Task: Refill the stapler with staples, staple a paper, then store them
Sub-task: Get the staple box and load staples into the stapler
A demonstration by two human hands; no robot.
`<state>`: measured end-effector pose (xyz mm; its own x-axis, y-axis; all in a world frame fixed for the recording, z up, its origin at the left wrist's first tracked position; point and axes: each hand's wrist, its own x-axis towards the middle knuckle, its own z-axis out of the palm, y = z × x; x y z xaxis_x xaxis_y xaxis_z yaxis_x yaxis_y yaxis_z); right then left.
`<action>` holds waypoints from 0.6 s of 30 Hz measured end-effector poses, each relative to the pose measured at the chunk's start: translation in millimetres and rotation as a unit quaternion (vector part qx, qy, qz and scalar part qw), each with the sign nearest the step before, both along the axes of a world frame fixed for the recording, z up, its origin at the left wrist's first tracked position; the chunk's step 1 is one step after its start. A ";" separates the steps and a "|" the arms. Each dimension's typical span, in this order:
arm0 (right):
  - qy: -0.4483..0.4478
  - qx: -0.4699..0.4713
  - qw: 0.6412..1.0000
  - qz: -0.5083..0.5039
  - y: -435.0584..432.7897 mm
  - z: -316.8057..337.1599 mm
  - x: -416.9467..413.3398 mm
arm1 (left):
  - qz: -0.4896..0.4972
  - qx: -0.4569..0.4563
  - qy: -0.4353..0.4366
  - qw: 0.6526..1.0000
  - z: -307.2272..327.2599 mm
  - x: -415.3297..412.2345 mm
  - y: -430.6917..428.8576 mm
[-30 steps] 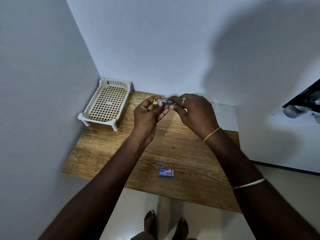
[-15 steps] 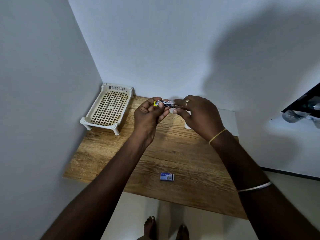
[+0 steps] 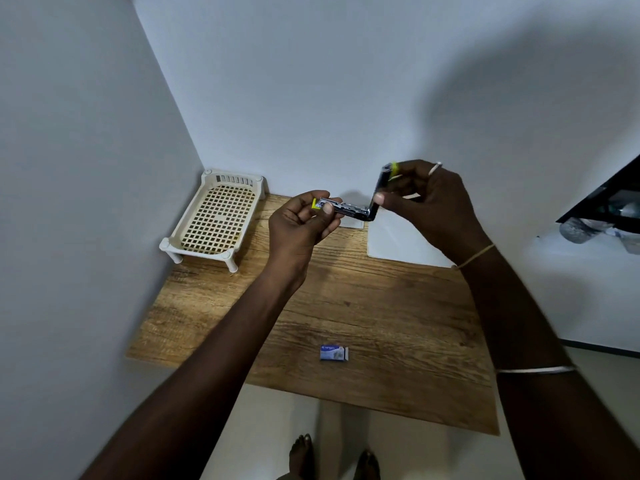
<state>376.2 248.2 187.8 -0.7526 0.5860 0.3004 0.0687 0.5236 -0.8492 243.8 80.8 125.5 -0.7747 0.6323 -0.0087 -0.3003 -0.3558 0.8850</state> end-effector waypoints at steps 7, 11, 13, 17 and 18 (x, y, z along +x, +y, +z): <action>-0.038 0.077 0.996 0.024 -25.3 4.7 -21.9 | 0.012 0.018 -0.020 1.000 3.3 6.9 6.1; -0.080 0.193 0.978 0.010 -36.3 -1.4 -21.2 | 0.009 0.024 -0.028 0.999 3.6 6.9 4.4; -0.074 0.255 0.964 -0.019 -41.3 -4.9 -22.5 | 0.013 0.014 -0.004 1.000 2.4 8.9 5.2; -0.042 0.272 0.961 -0.039 -43.5 -12.5 -19.6 | 0.008 -0.047 0.145 0.988 7.3 0.5 2.5; -0.041 0.274 0.960 -0.046 -43.0 -14.1 -18.2 | 0.011 -0.081 0.206 0.975 9.2 -3.4 1.4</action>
<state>358.0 205.2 173.6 -0.7400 0.4218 0.5240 0.1910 0.8786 -0.4376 240.4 82.2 134.6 -0.7471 0.6312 0.2086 0.0990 -0.2046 0.9738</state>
